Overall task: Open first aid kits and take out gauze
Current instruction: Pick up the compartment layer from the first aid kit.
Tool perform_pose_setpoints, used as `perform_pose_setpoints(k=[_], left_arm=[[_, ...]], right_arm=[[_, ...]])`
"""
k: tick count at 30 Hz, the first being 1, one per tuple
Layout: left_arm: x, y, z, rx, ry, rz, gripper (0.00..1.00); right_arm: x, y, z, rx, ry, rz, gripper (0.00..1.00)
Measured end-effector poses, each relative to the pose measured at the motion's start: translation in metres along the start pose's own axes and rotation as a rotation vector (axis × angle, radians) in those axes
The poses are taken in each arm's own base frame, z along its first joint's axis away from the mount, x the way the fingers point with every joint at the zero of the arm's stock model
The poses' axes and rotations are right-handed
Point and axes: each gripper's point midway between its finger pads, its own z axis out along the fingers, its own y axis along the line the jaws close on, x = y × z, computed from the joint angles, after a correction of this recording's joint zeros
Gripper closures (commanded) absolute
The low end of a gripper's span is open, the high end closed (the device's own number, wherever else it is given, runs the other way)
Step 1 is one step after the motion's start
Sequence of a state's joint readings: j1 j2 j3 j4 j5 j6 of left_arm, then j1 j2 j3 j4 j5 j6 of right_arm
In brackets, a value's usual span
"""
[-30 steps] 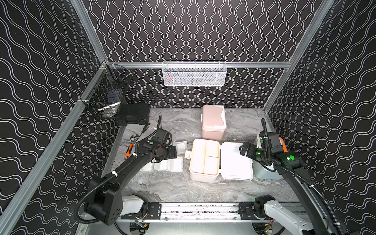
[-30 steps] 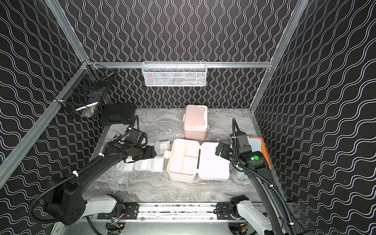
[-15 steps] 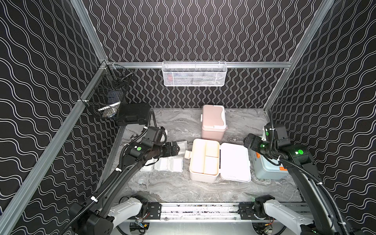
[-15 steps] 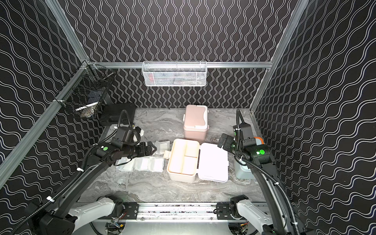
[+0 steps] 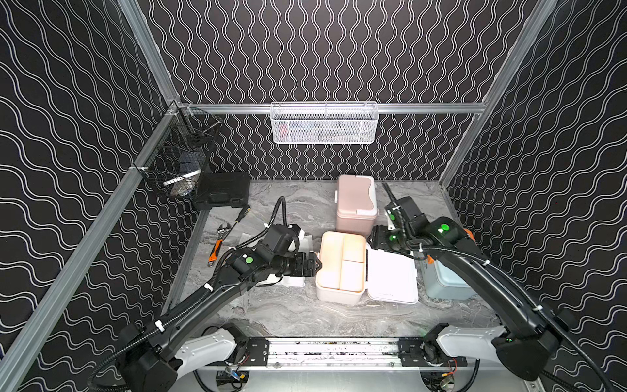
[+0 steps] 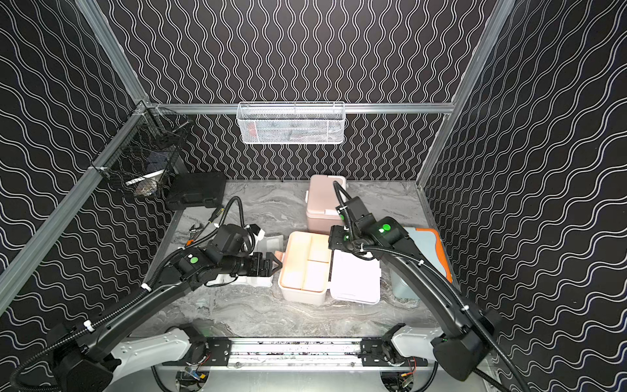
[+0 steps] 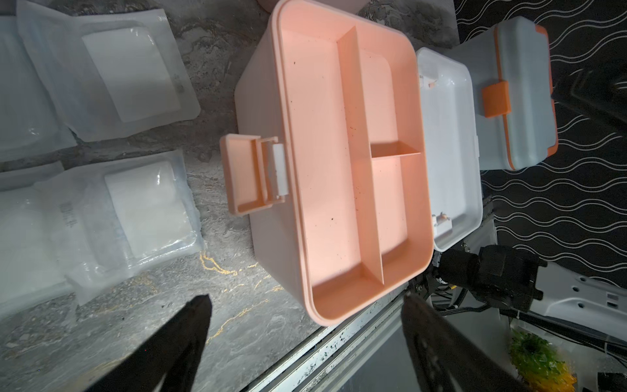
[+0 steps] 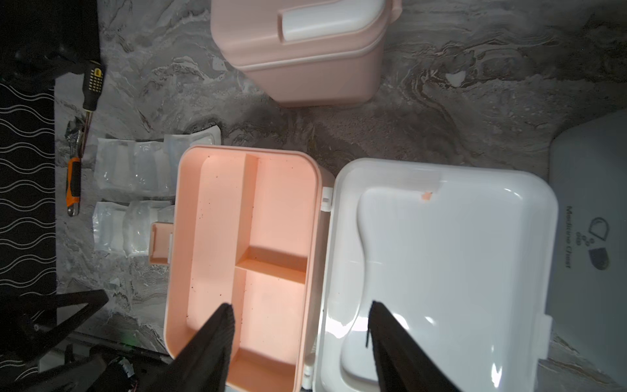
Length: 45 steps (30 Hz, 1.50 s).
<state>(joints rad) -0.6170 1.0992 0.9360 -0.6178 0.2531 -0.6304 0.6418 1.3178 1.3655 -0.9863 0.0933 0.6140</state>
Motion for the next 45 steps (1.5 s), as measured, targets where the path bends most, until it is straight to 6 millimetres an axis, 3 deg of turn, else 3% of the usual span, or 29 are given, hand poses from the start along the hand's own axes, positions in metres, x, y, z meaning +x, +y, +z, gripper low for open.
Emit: perform_pose_setpoints(k=[9,22,29,32,45], left_arm=[[0.028,-0.017,0.028,0.046,0.067,0.037,0.09],[0.061,-0.039,0.043,0.096,0.110,0.080,0.09],[0.057,-0.044,0.034,0.106,0.068,0.082,0.08],[0.054,-0.043,0.027,0.097,0.045,0.084,0.07],[0.059,-0.019,0.023,0.029,0.009,0.085,0.08]], right_arm=[[0.015,0.042,0.046,0.040,0.065,-0.084,0.44],[0.038,0.057,0.096,0.118,0.134,-0.138,0.48],[0.046,0.059,0.112,0.159,0.151,-0.146,0.58],[0.051,0.060,0.116,0.181,0.150,-0.153,0.67],[0.051,0.059,0.122,0.283,0.087,-0.131,0.88]])
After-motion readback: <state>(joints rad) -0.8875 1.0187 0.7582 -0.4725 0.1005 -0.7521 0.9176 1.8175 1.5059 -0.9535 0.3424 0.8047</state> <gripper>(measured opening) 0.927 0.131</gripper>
